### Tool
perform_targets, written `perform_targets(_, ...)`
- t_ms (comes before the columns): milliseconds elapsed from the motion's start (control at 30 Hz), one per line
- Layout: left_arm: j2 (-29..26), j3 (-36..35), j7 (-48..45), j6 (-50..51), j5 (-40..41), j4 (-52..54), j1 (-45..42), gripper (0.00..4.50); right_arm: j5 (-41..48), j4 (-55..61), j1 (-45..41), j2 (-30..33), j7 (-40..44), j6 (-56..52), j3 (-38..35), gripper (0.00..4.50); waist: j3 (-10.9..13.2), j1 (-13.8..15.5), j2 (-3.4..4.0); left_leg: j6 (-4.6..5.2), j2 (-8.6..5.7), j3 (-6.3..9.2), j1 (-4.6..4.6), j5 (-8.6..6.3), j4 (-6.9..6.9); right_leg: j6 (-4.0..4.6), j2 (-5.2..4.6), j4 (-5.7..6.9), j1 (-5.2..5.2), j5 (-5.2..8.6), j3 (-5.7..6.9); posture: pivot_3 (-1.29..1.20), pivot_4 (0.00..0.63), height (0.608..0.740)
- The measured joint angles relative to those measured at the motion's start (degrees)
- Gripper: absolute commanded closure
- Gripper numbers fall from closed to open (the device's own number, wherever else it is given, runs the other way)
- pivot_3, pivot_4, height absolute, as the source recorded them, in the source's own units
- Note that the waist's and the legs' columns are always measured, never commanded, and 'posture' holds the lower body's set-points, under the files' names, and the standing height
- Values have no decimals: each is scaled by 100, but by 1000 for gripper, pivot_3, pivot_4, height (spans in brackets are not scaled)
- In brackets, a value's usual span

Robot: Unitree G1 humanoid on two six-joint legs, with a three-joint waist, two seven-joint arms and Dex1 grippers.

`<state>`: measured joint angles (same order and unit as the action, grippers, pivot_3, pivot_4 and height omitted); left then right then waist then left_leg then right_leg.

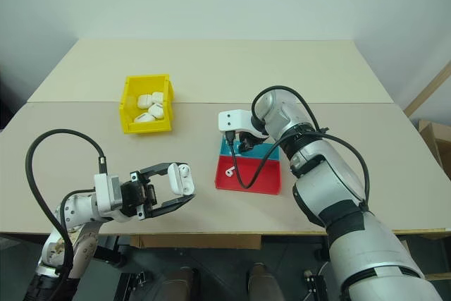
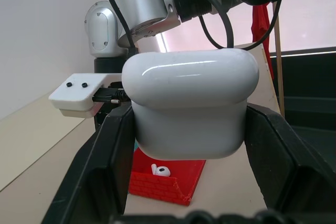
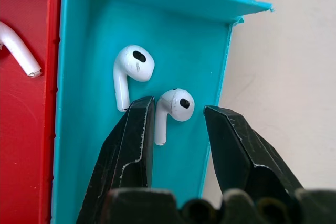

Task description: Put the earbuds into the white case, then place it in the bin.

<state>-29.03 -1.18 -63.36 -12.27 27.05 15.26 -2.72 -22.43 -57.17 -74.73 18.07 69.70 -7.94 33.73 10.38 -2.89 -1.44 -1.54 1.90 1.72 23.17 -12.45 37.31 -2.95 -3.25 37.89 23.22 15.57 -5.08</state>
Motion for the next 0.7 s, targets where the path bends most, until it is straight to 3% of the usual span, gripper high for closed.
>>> perform_targets(167, 0, 9, 14, -1, -1, 0, 0, 1708, -60, -43, -8, -40, 2, 11, -54, 2620, 0, -16, 0, 0, 0, 0, -1, 0, 0, 0, 0, 2, -1, 0, 0, 0, 150, 740)
perform_targets(333, 2, 16, 24, -3, -6, -3, -2, 1708, -117, -44, -6, -62, 29, 72, -71, 3740, 0, -50, 0, 0, -1, 1, -3, 0, 0, 0, 0, 3, -4, 0, 0, 0, 150, 740)
perform_targets(700, 0, 17, 25, -5, -7, -8, -62, 1708, -137, -21, 13, -60, 34, 172, -77, 3740, 0, -73, 0, -1, -1, 2, -3, 0, 0, 0, 0, 3, -4, 0, 0, 0, 150, 740)
